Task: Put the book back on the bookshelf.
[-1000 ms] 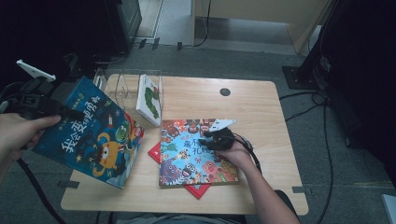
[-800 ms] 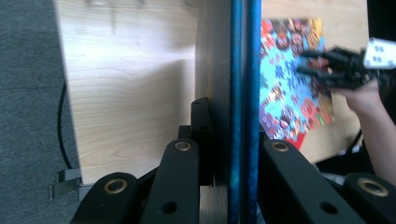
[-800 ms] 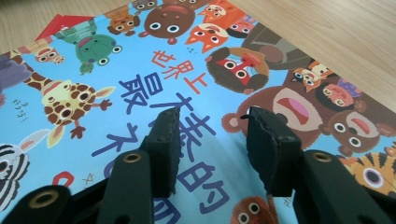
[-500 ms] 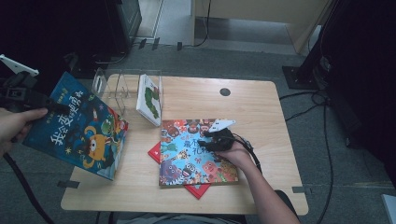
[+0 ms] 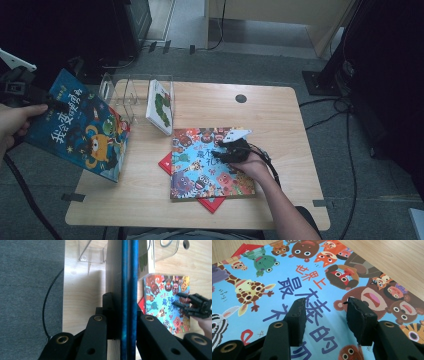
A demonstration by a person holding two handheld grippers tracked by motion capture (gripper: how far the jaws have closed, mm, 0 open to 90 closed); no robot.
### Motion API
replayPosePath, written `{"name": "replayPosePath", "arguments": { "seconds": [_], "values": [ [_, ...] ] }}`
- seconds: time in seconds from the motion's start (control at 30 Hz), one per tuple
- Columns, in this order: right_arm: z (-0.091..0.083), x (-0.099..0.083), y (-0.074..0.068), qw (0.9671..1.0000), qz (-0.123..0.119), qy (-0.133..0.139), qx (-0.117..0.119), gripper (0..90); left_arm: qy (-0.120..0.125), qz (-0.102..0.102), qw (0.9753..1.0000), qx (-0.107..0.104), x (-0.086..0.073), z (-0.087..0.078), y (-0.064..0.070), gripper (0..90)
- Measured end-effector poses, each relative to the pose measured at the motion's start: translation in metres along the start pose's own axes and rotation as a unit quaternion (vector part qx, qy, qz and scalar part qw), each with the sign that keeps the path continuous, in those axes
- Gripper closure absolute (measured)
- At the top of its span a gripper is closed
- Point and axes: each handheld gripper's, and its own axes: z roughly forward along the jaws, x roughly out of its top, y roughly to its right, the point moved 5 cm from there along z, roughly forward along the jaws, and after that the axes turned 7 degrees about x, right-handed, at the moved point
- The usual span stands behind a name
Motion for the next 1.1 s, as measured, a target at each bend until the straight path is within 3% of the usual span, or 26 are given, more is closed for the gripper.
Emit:
{"name": "replayPosePath", "arguments": {
  "seconds": [0.23,0.4,1.1],
  "values": [
    [-0.001,-0.002,-0.004,1.0000,-0.002,0.001,-0.005,50.8,0.010,-0.016,0.9998,0.007,0.015,-0.005,-0.008,83.1],
    [-0.004,-0.004,-0.007,1.0000,0.000,0.001,-0.006,50.7,0.010,-0.010,0.9998,0.013,0.027,-0.003,-0.006,82.9],
    [-0.006,-0.007,-0.010,0.9999,0.003,0.002,-0.010,49.9,0.020,-0.029,0.9994,0.000,0.092,0.025,-0.015,82.9]
  ]
}}
